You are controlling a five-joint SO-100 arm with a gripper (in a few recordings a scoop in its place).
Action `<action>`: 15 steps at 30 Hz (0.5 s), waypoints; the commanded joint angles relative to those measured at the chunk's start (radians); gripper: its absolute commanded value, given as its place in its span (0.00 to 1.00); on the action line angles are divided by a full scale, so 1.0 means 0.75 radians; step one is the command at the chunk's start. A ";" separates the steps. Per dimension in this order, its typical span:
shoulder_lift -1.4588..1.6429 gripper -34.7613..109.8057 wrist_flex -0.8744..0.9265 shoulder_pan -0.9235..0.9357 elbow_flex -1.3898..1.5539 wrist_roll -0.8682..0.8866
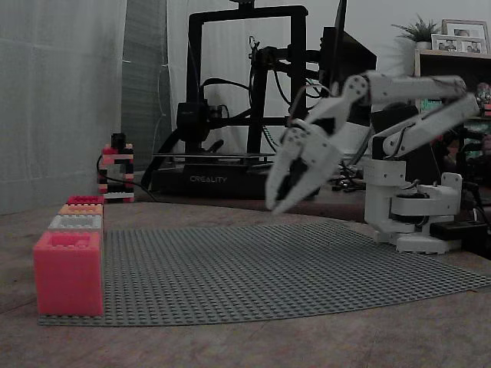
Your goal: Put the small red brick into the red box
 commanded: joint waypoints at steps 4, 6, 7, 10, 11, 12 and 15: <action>0.493 0.24 0.237 -0.057 0.117 0.020; 0.585 0.24 0.307 -0.072 0.139 0.020; 0.610 0.24 0.331 -0.078 0.145 0.018; 0.610 0.24 0.342 -0.088 0.151 0.033; 0.610 0.24 0.344 -0.096 0.155 0.039; 0.610 0.24 0.348 -0.106 0.160 0.045; 0.610 0.24 0.362 -0.127 0.172 0.059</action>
